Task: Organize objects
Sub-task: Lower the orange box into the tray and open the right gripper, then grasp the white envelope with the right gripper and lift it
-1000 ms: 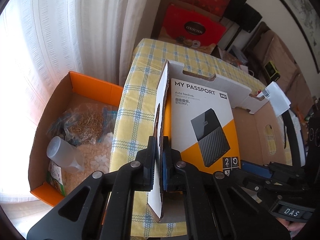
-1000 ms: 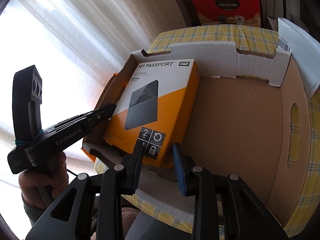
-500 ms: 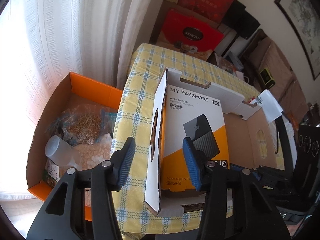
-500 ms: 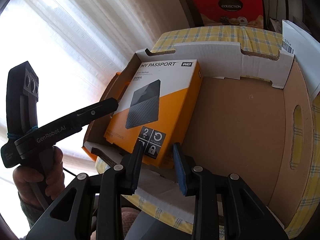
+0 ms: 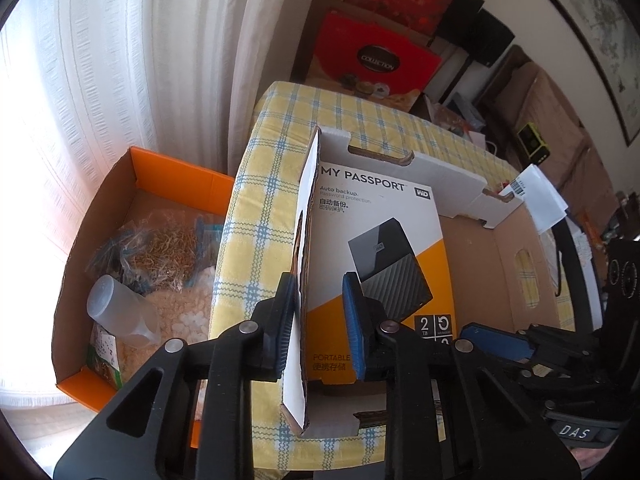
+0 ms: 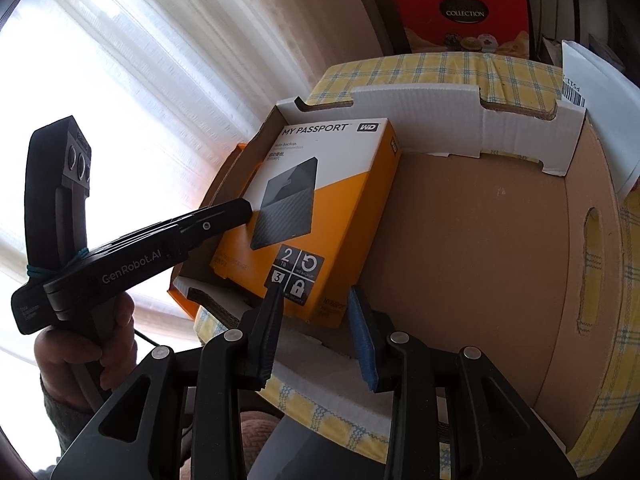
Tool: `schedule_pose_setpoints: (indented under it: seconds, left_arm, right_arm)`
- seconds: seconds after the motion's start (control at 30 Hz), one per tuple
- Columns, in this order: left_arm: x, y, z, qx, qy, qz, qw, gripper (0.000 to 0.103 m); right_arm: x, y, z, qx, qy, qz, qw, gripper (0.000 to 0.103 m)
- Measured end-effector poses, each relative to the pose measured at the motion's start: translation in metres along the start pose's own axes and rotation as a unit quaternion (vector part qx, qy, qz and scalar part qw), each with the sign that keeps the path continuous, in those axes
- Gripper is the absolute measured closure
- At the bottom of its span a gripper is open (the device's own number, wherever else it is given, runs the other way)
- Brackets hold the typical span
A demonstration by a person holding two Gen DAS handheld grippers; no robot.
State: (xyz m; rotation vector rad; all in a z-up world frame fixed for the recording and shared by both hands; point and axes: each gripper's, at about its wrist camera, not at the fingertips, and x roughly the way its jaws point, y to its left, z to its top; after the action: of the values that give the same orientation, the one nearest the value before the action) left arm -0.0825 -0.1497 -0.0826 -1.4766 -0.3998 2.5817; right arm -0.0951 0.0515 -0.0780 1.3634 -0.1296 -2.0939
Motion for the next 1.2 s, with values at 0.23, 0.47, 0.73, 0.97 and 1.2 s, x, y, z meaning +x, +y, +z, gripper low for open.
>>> schedule_pose_setpoints:
  seconds: [0.23,0.47,0.73,0.97,1.2]
  left_arm:
    - [-0.001,0.002,0.001,0.0,-0.003,0.006,1.0,0.088]
    - [-0.002,0.001,0.001,0.003,-0.009,0.015,0.9998,0.092]
    - [-0.002,-0.001,0.0,0.008,-0.012,0.028,0.9995,0.093]
    - [-0.002,-0.001,0.001,0.009,-0.011,0.03,0.9994,0.093]
    - [-0.002,-0.002,0.001,0.01,-0.012,0.034,0.9993,0.093]
  right_arm:
    - [-0.049,-0.025,0.002,0.001,-0.035,-0.026,0.999,0.063]
    - [-0.093,-0.07,0.005,0.028,-0.075,-0.092,0.992,0.056]
    - [-0.114,-0.108,0.027,0.031,-0.105,-0.156,0.982,0.056]
    - [-0.1,-0.122,0.053,0.016,-0.099,-0.168,0.981,0.056]
    - [-0.081,-0.115,0.07,-0.02,-0.08,-0.181,0.98,0.076]
